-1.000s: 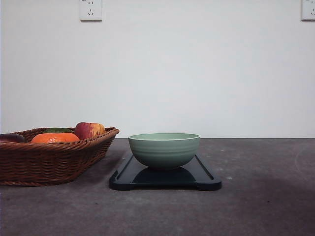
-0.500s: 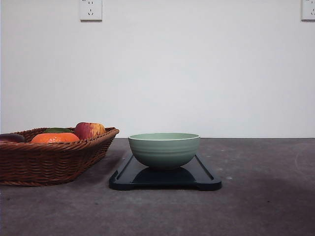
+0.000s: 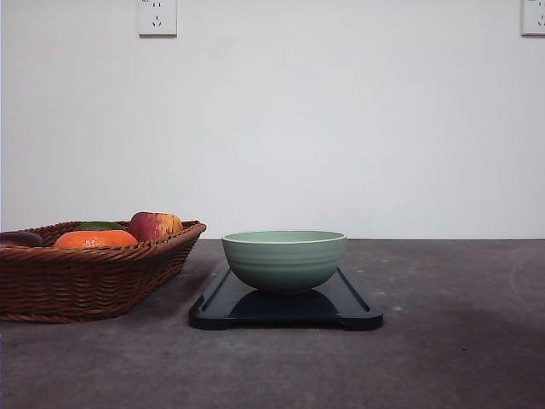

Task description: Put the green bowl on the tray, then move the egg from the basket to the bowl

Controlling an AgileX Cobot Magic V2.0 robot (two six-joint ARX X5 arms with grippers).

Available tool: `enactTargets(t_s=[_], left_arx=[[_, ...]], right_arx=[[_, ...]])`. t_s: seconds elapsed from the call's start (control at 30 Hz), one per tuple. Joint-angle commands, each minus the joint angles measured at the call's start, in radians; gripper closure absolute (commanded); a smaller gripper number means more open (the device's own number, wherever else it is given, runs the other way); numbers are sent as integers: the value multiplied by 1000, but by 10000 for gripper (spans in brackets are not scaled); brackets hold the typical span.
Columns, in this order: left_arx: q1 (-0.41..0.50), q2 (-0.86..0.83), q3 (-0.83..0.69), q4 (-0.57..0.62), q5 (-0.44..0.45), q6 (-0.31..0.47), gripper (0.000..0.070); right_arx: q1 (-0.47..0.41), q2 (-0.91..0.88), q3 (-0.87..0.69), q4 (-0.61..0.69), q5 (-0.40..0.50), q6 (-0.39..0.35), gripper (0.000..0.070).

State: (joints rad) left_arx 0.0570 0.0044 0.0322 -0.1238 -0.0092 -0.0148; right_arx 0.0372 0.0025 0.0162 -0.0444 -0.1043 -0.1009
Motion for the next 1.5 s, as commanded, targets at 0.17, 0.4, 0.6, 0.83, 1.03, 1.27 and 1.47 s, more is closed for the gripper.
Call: enactTargets(t_s=[0.17,0.4,0.6,0.83,1.03,1.27,1.47], left_arx=[[2,-1,-19,12,-3,6,700],[2,-1,-19,12,-3,6,700],[2,-1,-19,12,-3,6,700],[2,-1,-19,12,-3,6,700],[2,-1,-19,12,-3,6,700],[2,-1,-19,12,-3,6,700],[2,-1,-19,12,-3,6,700]], right_arx=[[-1,1,-5,8,1,-4,695],[-1,1,-5,8,1,-4,695],[-1,1,-5,8,1,-4,695],[-1,1,-5,8,1,-4,695],[-1,1,-5,8,1,-4,695],[-1,1,-5,8,1,-4,695],[-1,1,-5,8,1,-4,695]])
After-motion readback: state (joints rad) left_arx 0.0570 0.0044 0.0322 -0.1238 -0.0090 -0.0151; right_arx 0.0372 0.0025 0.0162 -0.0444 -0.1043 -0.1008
